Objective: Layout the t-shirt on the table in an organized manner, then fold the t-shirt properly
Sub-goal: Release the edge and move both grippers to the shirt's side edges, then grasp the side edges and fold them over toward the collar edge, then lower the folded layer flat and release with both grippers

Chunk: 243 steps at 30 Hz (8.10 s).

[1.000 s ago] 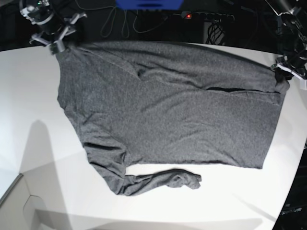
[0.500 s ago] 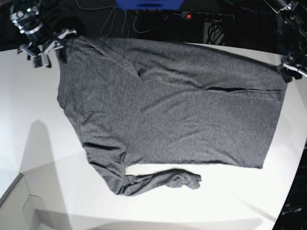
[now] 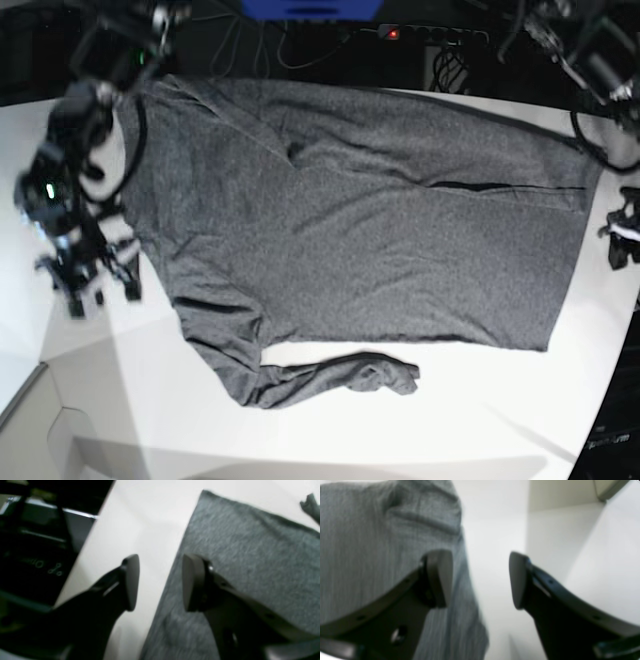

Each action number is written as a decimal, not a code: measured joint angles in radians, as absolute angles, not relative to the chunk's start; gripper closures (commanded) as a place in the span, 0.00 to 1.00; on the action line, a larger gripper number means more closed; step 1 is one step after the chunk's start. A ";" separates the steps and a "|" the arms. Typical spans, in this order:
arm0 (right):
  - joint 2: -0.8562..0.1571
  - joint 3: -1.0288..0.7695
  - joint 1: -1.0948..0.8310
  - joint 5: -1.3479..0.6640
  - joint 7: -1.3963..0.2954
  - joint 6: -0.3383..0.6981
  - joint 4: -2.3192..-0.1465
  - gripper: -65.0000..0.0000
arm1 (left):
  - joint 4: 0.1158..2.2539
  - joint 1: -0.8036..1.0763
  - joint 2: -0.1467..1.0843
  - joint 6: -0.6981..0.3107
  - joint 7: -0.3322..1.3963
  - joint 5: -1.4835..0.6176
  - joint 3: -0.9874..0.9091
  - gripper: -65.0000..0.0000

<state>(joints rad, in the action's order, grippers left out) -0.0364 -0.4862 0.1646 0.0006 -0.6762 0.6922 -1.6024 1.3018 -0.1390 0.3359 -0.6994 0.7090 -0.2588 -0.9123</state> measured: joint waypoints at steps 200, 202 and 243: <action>-0.041 -0.390 -0.399 0.144 -0.346 0.702 -1.848 0.48 | 0.988 -0.006 0.393 -0.366 0.385 -0.304 -0.649 0.58; -0.030 -0.392 -0.397 0.146 -0.348 0.702 -1.867 0.46 | 0.988 -0.007 0.393 -0.366 0.385 -0.305 -0.649 0.58; -0.114 -0.414 -0.080 0.063 -0.267 0.718 -1.308 0.50 | 0.995 -0.028 0.322 -0.375 0.393 -0.340 -0.783 0.58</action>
